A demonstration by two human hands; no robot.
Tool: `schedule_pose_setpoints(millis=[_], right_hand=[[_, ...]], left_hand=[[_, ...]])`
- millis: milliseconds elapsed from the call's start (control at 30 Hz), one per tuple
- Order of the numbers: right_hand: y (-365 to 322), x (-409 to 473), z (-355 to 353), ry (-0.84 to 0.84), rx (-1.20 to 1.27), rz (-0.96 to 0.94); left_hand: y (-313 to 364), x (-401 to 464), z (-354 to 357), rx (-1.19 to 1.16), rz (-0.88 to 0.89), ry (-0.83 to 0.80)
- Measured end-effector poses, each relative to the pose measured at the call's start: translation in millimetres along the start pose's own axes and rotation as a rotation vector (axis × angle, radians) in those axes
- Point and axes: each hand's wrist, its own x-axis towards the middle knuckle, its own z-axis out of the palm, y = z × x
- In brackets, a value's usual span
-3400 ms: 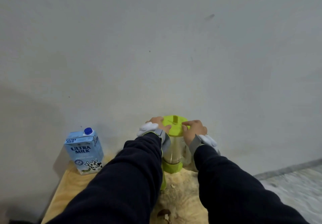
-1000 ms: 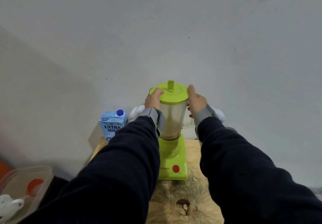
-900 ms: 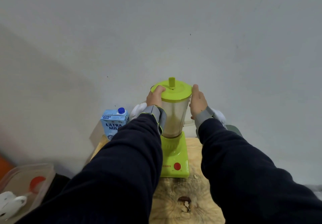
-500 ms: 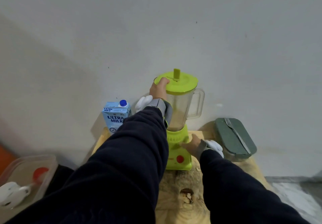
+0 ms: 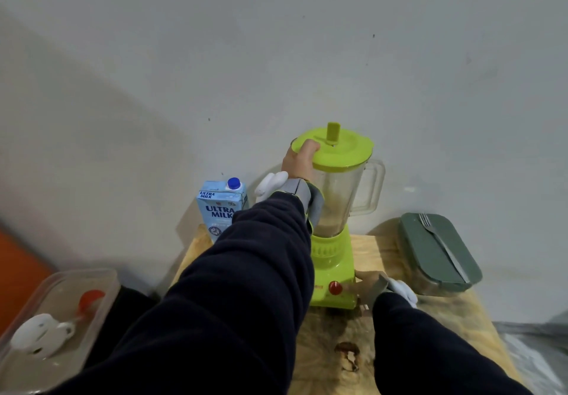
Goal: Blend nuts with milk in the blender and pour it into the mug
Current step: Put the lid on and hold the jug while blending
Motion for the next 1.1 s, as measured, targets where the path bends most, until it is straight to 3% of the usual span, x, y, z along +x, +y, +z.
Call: schedule_pose_setpoints(millis=[67, 133, 400, 467, 567, 900, 1100], right_hand=[[12.6, 40.0, -1.6, 0.063, -0.042, -0.015], [-6.7, 26.2, -20.1, 0.147, -0.049, -0.019], [-140.0, -76.1, -120.1, 0.559, 0.525, -0.154], [-164.5, -105.0, -127.4, 0.579, 0.635, -0.295], [-187.6, -117.9, -126.4, 0.519, 0.591, -0.454], [-181.8, -110.4, -122.1, 0.382, 0.427, -0.523], [-180.5, -108.7, -120.6, 0.411, 0.428, -0.535]], left_hand=[[0.1, 0.0, 0.2, 0.008, -0.002, 0.005], [0.9, 0.9, 1.2, 0.017, -0.001, 0.015], [2.0, -2.4, -0.5, 0.021, -0.005, 0.020], [1.4, -1.9, -0.3, 0.030, -0.007, 0.011], [0.8, -1.0, -0.4, 0.040, 0.000, 0.005], [0.0, -0.8, -0.5, 0.053, -0.010, -0.013], [3.0, -2.4, -4.8, 0.095, -0.030, -0.061]])
